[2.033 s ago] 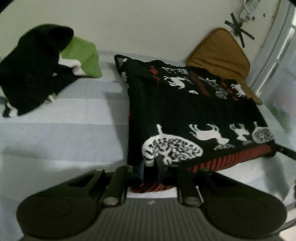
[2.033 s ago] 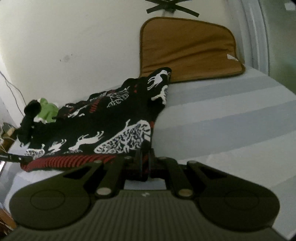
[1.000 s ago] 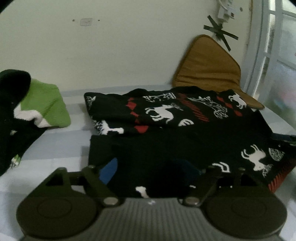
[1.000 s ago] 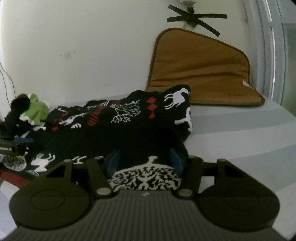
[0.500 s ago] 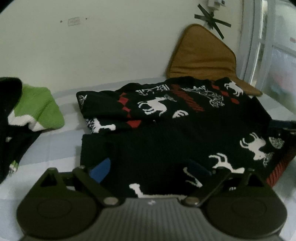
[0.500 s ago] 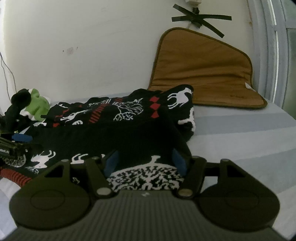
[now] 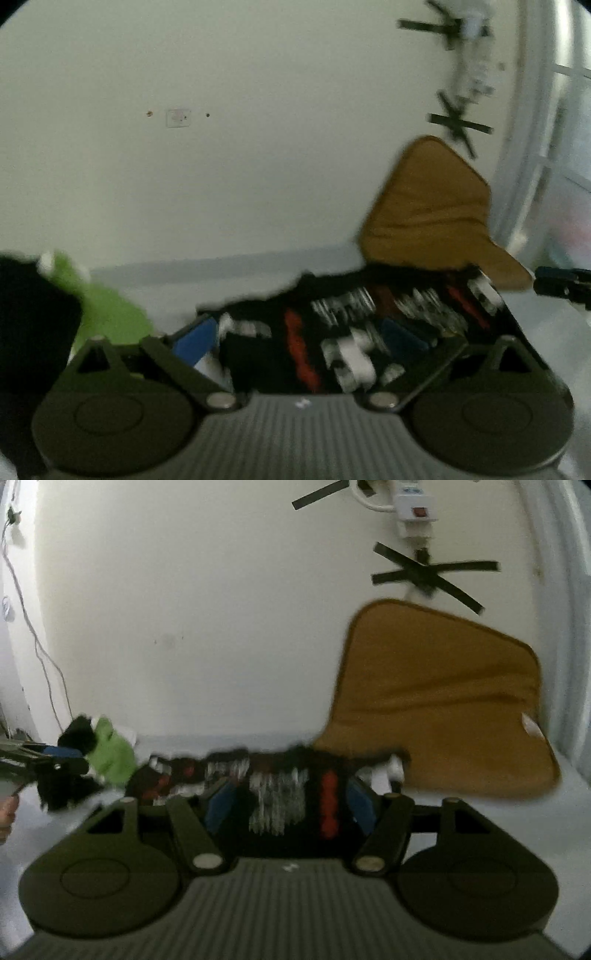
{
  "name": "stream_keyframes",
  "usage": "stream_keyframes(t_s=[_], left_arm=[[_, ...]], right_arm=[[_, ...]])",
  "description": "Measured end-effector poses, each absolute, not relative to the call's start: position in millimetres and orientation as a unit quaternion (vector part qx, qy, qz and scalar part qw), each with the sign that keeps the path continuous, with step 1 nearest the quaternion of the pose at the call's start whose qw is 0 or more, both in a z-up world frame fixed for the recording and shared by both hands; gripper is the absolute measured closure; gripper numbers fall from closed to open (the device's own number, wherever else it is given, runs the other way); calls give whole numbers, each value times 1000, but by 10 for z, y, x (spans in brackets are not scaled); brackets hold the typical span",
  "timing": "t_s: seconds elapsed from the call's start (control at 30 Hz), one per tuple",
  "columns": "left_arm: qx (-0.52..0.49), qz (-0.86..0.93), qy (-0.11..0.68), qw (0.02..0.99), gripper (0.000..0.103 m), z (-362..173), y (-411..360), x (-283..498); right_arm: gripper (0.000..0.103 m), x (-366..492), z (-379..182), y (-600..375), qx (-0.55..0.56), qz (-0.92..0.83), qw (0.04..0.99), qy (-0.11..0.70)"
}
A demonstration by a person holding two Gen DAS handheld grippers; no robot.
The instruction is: Fold small clothes
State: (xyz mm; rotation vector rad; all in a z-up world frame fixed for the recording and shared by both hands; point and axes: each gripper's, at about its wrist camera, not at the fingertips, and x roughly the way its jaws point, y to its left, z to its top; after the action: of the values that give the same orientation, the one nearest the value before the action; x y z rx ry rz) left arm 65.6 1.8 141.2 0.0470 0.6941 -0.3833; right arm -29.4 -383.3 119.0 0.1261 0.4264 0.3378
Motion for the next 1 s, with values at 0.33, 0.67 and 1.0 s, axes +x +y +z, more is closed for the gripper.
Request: stream_keyframes(t_s=[0.33, 0.67, 1.0], left_arm=[[52, -131, 465, 874, 24, 502, -639, 2383], [64, -177, 447, 874, 88, 549, -805, 2083], [31, -231, 288, 929, 88, 1501, -458, 306]], right_arm=[[34, 1943, 874, -3299, 34, 180, 913, 365], [89, 2153, 556, -3028, 37, 232, 887, 397], [89, 273, 1441, -3107, -27, 287, 925, 246]])
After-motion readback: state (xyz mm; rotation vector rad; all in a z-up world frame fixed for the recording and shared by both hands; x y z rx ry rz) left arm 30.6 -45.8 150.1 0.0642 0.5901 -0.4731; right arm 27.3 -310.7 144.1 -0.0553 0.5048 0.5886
